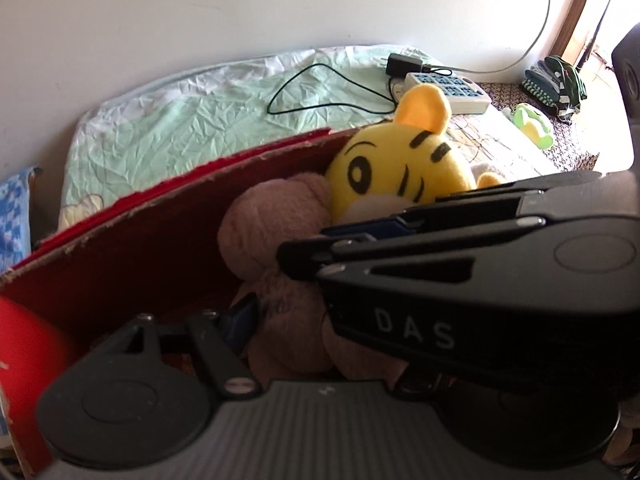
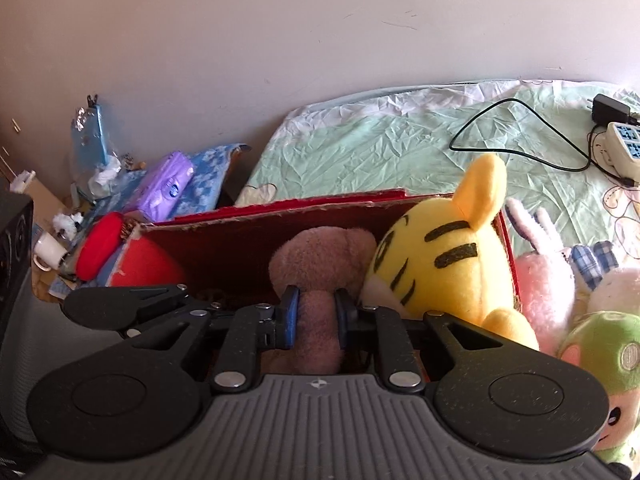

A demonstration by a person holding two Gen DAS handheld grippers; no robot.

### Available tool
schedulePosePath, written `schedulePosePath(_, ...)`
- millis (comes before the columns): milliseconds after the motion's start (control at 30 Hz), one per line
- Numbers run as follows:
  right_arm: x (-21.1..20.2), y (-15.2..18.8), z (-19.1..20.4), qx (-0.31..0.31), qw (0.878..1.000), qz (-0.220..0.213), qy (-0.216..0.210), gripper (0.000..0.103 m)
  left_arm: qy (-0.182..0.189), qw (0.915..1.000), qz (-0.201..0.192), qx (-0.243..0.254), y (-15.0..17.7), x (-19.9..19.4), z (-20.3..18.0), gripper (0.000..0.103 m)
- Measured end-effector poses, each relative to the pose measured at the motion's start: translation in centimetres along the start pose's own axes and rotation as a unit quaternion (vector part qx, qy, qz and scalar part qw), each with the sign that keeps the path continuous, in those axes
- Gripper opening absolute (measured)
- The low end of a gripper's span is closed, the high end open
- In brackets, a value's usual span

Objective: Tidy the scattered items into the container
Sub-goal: 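Lower the pink teddy bear into the red box and open the right tool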

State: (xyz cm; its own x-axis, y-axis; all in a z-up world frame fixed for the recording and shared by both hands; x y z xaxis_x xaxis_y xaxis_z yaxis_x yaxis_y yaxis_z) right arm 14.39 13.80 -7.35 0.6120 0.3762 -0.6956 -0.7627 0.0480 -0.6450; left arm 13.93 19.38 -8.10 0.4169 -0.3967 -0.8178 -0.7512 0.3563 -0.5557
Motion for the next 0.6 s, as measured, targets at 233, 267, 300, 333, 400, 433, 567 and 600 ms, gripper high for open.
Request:
schedulePosePath(233,-0.4,-0.1,0.6,-0.009,1.000,0.003,-0.018,0.023,0.006,0.9999,-0.007,-0.005,0.5,-0.7,0.5,0.074)
schedulePosePath(267,-0.4,-0.1,0.7,-0.009,1.000,0.003,-0.018,0.023,0.009,0.9999,-0.007,-0.009,0.6,-0.8,0.6,0.076)
schedulePosePath(300,-0.4,-0.1,0.7,-0.010,1.000,0.003,-0.016,0.023,0.011,0.9998,-0.006,-0.013,0.6,-0.8,0.8,0.077)
schedulePosePath(333,-0.4,-0.1,0.7,-0.009,1.000,0.003,-0.015,0.023,0.014,0.9997,-0.005,-0.017,0.7,-0.9,0.8,0.077)
schedulePosePath(400,-0.6,-0.2,0.7,-0.005,1.000,0.000,-0.017,0.023,0.023,0.9995,-0.005,-0.020,0.8,-1.0,0.8,0.078)
schedulePosePath(433,-0.8,-0.2,0.6,-0.004,1.000,-0.002,-0.018,0.023,0.024,0.9995,-0.005,-0.019,0.9,-1.0,0.7,0.079)
schedulePosePath(567,-2.3,-0.6,0.5,0.009,0.999,-0.018,-0.030,0.023,0.020,0.9997,-0.009,-0.011,1.2,-1.6,0.2,0.079)
schedulePosePath(600,-2.8,-0.7,0.6,0.010,0.999,-0.023,-0.035,0.023,0.021,0.9996,-0.013,-0.012,1.3,-2.0,0.1,0.079)
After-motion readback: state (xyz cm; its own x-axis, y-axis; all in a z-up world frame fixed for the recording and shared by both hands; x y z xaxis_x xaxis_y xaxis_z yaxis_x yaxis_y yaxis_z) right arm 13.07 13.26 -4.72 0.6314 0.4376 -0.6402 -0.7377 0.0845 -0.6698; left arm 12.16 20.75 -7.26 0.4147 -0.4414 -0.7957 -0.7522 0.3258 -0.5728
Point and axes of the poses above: each gripper's, at about its wrist camera, not at the fingertips, and x roughly the way its jaws point, z to its left, y to its underside, the point moved 7 cm from there along x, roughly the way its jaws point, and after that the axes turned 2 degrees about -x, right-handed, at the moved point
